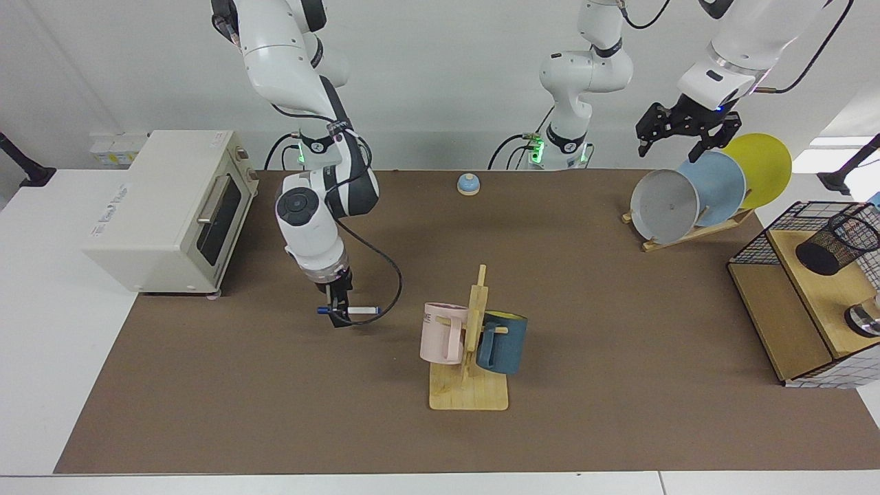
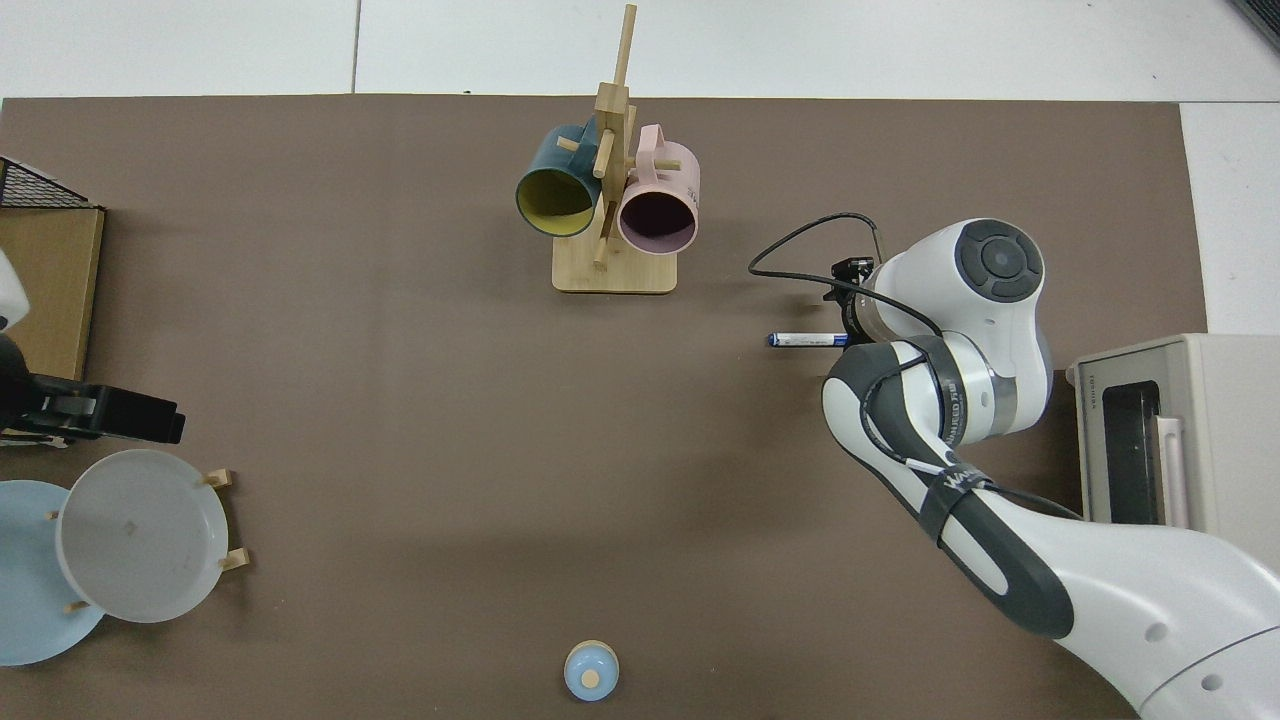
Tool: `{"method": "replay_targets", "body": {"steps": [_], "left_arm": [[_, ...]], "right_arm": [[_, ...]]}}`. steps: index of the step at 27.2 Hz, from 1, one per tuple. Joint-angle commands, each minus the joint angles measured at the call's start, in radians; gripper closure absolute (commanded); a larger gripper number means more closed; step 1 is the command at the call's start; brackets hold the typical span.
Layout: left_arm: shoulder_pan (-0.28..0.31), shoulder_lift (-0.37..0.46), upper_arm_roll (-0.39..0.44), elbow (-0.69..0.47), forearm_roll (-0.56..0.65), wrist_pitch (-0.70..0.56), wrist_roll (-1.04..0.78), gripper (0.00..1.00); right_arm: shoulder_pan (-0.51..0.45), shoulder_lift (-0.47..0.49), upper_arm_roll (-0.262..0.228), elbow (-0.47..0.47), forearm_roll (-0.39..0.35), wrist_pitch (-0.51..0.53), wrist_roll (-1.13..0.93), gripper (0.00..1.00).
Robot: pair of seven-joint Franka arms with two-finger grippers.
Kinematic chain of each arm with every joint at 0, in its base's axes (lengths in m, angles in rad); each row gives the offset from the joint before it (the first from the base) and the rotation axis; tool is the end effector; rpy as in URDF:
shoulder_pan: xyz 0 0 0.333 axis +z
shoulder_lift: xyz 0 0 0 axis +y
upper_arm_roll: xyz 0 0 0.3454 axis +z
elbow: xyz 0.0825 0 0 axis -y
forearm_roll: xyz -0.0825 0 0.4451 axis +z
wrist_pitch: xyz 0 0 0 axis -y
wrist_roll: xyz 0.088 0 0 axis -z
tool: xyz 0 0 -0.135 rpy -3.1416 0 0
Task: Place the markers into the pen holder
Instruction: 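Lower the right gripper and close it on the marker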
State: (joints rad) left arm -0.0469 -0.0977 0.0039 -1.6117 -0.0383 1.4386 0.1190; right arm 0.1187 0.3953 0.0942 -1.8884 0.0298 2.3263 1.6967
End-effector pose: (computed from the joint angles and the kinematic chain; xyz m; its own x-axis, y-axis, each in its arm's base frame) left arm 0.5649 -0.0298 0.6513 0.9836 -0.1661 -0.0701 -0.1631 -0.9855 0.0473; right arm 0.6782 0.1453 0.2614 0.0600 -0.9962 -0.0637 -0.9977 -0.0578 -0.0354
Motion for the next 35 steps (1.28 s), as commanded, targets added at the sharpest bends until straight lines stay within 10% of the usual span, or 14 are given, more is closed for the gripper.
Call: {"method": "replay_targets", "body": {"steps": [1, 21, 35], "left_arm": [[0.005, -0.03, 0.001, -0.03, -0.011, -0.006, 0.004, 0.0], [0.009, -0.03, -0.001, -0.03, -0.011, -0.007, -0.002, 0.0], [-0.001, -0.03, -0.012, -0.027, -0.018, -0.009, -0.004, 0.0]], "right_arm": [[-0.013, 0.004, 0.009, -0.014, 0.01, 0.033, 0.0, 0.09], [-0.014, 0.019, 0.009, -0.015, 0.009, 0.07, -0.023, 0.21], [-0.03, 0.019, 0.009, -0.015, 0.009, 0.068, -0.023, 0.81]]}}
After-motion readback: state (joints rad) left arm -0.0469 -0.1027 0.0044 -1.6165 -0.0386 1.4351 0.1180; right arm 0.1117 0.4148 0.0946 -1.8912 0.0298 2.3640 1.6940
